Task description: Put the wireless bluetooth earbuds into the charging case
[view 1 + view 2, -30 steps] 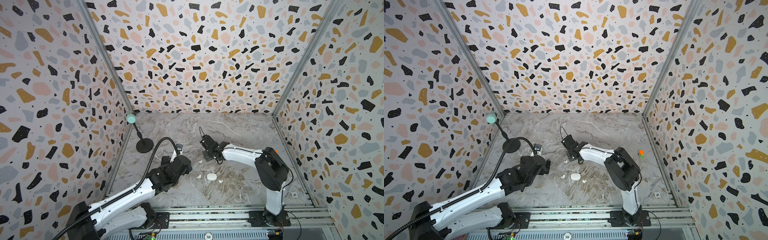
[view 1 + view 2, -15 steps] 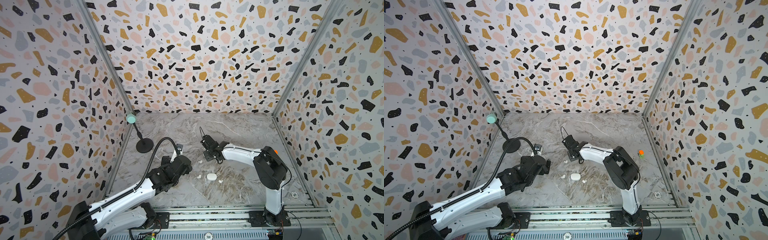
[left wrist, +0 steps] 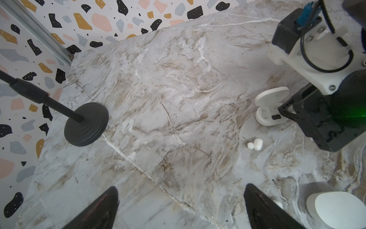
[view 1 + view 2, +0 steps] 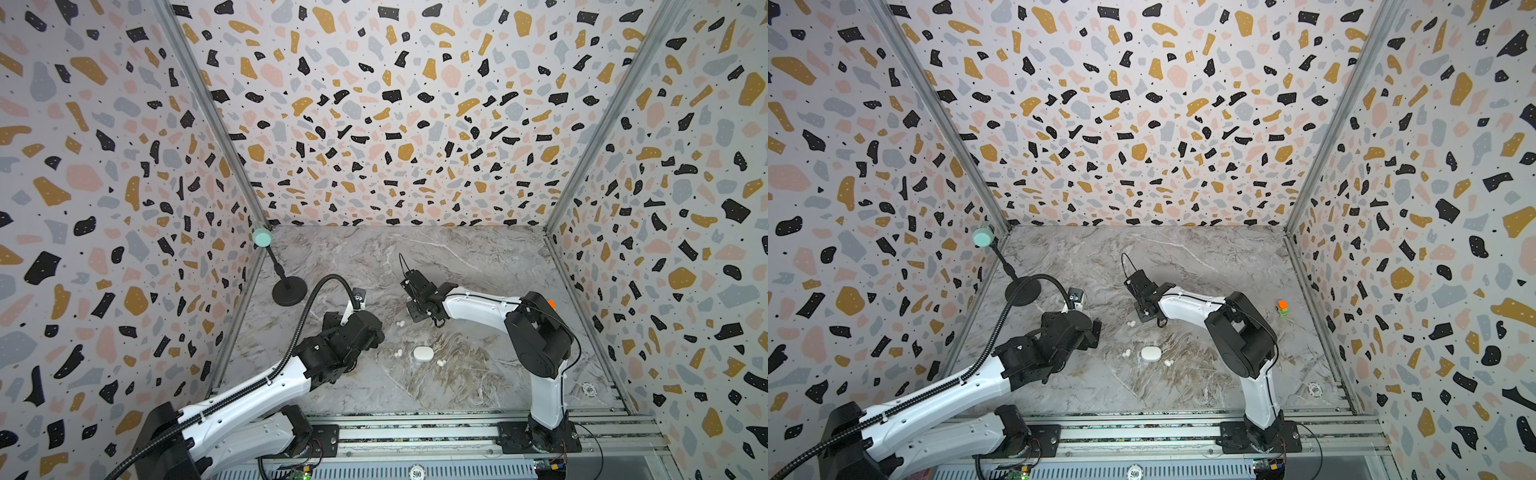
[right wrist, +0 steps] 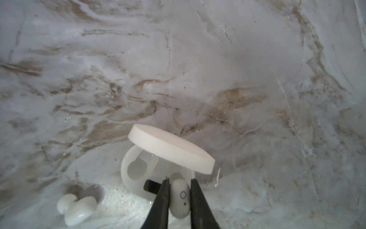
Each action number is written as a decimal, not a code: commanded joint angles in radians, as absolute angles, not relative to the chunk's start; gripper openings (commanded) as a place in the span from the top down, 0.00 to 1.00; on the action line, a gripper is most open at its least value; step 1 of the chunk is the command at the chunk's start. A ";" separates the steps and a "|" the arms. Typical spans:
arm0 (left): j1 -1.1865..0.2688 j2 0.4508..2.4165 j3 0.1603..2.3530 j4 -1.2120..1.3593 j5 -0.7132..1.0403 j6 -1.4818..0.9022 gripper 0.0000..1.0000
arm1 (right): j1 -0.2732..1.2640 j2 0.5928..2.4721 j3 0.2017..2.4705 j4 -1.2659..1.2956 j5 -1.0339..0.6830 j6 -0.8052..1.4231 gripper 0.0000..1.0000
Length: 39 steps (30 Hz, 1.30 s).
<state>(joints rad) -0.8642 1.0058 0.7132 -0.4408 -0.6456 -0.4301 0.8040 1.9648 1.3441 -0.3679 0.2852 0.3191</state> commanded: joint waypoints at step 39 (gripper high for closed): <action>-0.861 1.014 0.701 -0.410 -0.653 -0.416 0.00 | 0.785 1.997 1.390 -0.354 0.295 0.299 0.80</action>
